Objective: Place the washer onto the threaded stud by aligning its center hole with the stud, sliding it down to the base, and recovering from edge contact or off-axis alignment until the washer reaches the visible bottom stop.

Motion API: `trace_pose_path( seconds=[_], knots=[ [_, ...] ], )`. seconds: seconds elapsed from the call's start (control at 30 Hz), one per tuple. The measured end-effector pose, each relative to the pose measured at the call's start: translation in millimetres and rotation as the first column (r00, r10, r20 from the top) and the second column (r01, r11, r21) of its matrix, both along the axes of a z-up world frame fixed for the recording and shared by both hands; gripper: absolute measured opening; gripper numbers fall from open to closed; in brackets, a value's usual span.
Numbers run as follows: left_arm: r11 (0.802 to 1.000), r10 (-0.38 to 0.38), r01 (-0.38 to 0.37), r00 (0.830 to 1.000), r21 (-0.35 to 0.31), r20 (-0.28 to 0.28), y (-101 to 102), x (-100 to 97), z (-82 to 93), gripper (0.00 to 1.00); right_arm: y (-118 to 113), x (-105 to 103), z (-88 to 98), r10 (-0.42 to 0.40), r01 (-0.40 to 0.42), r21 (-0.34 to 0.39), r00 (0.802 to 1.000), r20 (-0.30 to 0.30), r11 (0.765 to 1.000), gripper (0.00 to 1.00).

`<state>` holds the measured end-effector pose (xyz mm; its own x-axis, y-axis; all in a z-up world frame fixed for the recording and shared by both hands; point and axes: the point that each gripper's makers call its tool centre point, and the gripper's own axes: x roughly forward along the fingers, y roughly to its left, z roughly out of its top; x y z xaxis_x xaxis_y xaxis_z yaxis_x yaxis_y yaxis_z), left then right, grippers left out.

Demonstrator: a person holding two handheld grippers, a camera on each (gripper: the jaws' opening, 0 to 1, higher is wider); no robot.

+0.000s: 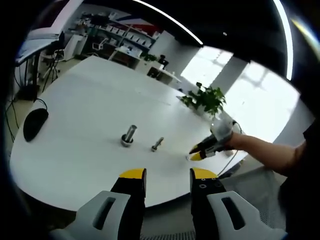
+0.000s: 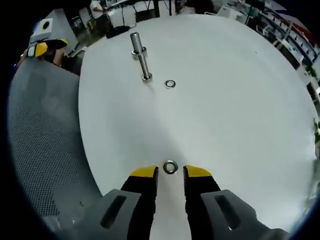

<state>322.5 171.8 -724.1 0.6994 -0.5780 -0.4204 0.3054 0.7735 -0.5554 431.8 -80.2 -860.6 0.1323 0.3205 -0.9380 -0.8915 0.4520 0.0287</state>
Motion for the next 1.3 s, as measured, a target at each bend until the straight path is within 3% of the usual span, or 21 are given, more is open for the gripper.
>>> trace_pose_path(
  seconds=[0.2,0.3,0.4,0.53,0.63,0.9,1.1,1.3],
  knots=[
    [1.0,0.003,-0.003,1.0,-0.004,0.003,1,0.6,0.6,0.33,1,-1,-5.2,-0.01,0.01,-0.013,1.0,-0.016,1.0,0.22],
    [1.0,0.002,-0.002,1.0,-0.004,0.002,0,0.5,0.8,0.33,0,2,-8.1,0.036,-0.035,-0.047,0.999,0.008,0.998,0.21],
    [1.0,0.004,-0.004,1.0,-0.004,0.002,0,0.7,0.5,0.32,0,3,-8.9,0.014,-0.015,-0.054,1.0,-0.008,0.998,0.21],
    [1.0,0.009,-0.009,1.0,-0.005,0.003,1,1.2,0.8,0.32,2,0,-9.3,0.087,-0.086,-0.088,0.996,0.001,0.992,0.19],
    [1.0,0.014,-0.014,1.0,-0.006,0.004,1,1.3,1.3,0.32,2,0,-7.8,0.037,-0.037,-0.083,0.999,-0.004,0.996,0.15],
    [1.0,0.016,-0.016,1.0,-0.003,0.003,2,1.4,0.7,0.33,2,0,-7.2,0.059,-0.059,-0.085,0.998,-0.005,0.995,0.13],
    [1.0,0.018,-0.018,1.0,0.0,0.003,2,1.6,0.6,0.33,18,0,7.4,0.101,-0.102,-0.064,0.995,-0.014,0.993,0.13],
    [1.0,0.016,-0.016,1.0,0.009,0.005,3,1.9,0.4,0.33,50,7,37.5,0.185,-0.184,-0.018,0.983,0.017,0.983,0.13]
  ],
)
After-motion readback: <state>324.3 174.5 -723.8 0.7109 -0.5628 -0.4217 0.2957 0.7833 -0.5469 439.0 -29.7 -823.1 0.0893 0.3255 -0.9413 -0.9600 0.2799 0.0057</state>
